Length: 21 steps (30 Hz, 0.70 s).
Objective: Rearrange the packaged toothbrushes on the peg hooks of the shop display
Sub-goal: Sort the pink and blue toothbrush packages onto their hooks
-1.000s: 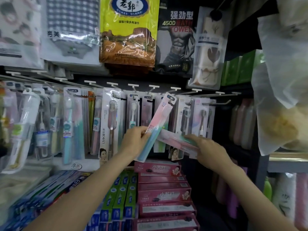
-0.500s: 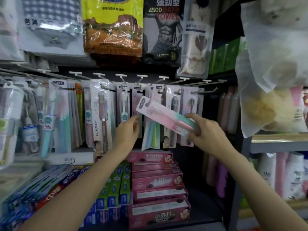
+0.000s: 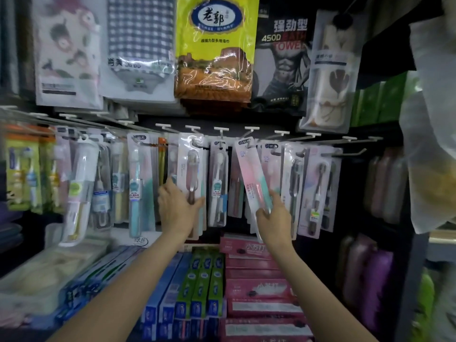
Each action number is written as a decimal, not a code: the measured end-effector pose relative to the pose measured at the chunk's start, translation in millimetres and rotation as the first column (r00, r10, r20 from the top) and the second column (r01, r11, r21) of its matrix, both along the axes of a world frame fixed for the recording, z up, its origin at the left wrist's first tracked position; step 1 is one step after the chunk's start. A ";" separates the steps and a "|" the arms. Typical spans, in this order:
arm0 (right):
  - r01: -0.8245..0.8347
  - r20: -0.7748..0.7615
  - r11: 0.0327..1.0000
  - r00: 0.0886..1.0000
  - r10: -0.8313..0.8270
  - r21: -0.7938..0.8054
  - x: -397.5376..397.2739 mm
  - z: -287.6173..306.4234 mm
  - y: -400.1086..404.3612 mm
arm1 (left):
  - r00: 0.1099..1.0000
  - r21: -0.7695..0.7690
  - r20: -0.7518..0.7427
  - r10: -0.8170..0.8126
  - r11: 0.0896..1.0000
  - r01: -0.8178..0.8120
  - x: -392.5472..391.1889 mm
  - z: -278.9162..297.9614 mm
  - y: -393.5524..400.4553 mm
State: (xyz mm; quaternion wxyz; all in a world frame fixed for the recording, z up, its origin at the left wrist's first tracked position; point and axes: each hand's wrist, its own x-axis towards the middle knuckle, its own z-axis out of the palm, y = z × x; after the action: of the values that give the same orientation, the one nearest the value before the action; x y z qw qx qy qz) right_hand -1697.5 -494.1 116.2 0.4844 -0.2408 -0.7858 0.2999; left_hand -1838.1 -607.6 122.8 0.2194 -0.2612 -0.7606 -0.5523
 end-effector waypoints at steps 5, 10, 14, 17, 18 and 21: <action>-0.005 0.009 1.000 1.000 0.005 -0.013 -9.9 -19.1 6.8 | 0.998 -0.087 -0.028 -0.049 0.995 0.047 -6.5 -9.4 -7.6; 0.138 -0.083 0.981 0.988 -0.128 0.134 -20.2 -37.2 -1.0 | 0.992 -0.131 -0.125 -0.036 0.991 0.019 -22.2 -11.9 -22.4; -0.028 -0.070 0.944 0.996 0.054 0.329 -47.2 -31.0 -24.3 | 0.984 -0.168 -0.174 -0.031 0.986 0.001 -34.5 -11.9 -35.8; -0.236 0.097 0.941 0.971 0.218 0.242 -77.7 -23.5 -37.9 | 0.976 -0.191 -0.218 -0.011 0.981 -0.032 -38.7 -7.6 -45.8; -0.262 0.111 0.950 0.963 0.246 0.169 -88.3 -22.0 -40.6 | 0.975 -0.203 -0.223 -0.007 0.978 -0.039 -39.1 -5.1 -49.5; -0.279 0.054 0.958 0.958 0.282 -0.063 -111.7 -20.6 -46.1 | 0.972 -0.260 -0.236 -0.013 0.964 -0.051 -43.0 3.0 -60.5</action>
State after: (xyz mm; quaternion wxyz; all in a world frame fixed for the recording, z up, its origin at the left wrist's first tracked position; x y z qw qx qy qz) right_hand -1809.2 -540.2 95.6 0.4055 -0.1492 -0.8182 0.3793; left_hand -1881.1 -668.1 125.8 0.2767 -0.3445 -0.7985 -0.4088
